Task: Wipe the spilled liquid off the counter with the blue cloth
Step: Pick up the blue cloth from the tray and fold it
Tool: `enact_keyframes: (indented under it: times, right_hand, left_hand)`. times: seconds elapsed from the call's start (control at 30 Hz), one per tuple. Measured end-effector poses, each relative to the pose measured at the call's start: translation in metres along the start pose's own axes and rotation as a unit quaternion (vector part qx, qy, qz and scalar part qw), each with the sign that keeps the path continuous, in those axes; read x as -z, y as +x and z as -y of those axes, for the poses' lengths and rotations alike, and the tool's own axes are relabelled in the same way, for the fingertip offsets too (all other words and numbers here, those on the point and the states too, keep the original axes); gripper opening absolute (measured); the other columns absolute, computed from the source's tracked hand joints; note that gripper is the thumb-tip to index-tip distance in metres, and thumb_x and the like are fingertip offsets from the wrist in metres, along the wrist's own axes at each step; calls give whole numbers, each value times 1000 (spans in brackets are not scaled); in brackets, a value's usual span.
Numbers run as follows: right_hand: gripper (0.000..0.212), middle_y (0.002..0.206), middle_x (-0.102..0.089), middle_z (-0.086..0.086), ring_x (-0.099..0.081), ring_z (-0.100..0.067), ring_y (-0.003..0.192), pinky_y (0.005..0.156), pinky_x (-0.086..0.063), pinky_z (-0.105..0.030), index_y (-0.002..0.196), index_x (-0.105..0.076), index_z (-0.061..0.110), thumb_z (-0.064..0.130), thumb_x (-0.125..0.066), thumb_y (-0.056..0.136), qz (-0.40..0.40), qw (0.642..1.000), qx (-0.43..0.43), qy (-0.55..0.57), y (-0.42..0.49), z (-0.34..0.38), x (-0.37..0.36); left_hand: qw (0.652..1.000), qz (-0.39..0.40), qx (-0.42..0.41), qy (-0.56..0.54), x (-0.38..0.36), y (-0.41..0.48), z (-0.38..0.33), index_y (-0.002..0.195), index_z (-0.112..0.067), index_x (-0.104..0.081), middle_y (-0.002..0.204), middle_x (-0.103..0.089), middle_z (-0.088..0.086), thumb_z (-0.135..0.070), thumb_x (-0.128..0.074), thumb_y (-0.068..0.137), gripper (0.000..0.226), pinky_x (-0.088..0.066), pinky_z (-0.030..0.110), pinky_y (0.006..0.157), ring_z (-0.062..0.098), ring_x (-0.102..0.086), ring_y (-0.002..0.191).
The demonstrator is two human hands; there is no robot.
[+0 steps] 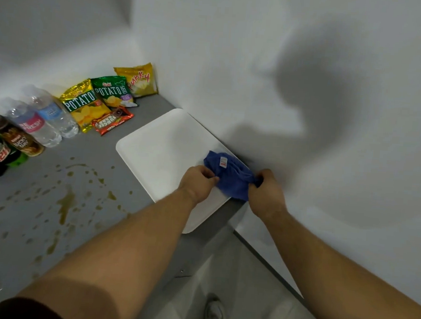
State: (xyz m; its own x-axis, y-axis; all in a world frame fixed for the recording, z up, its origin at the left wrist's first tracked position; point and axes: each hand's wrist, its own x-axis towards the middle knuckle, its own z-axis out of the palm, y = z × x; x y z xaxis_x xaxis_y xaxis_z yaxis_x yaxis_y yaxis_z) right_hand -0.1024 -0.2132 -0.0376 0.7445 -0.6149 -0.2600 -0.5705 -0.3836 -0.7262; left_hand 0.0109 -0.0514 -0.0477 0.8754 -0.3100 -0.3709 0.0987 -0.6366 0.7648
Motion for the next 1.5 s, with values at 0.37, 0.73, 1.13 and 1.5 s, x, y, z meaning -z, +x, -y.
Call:
enact_keyframes:
  times: [0.37,0.73,1.13,1.5]
  right_hand:
    - [24,102,-66,-3,-67,-16,90,82,-58,-26,113,-58,19,2,-45,104,48,966,187,172,-59,88,13]
    - [22,109,-78,10,-73,-8,102,85,-59,-23,124,-71,25,21,-67,103,193,932,244,185,-192,170,-67]
    - [16,104,-78,3,-70,-4,87,68,-52,-17,108,-74,31,25,-79,94,280,918,223,170,-308,177,-155]
    - [26,141,-67,1,-59,-12,136,107,-49,-35,77,-58,-3,8,-70,96,310,863,357,176,-333,154,-184]
  left_hand:
    - [996,40,-44,-60,76,-58,13,101,-21,-63,101,-69,0,-17,-67,89,13,-62,35,82,23,-70,98]
    - [962,58,-175,-199,211,-219,73,137,-30,-58,132,-69,0,-24,-77,84,56,-56,38,104,17,-67,121]
    - [959,-125,-74,-245,272,-308,187,104,-12,-68,105,-73,22,-11,-56,103,12,-57,55,89,29,-69,90]
    - [945,-161,-78,-273,275,-355,209,111,-27,-76,96,-79,-16,-15,-54,106,25,-55,16,79,-1,-72,91]
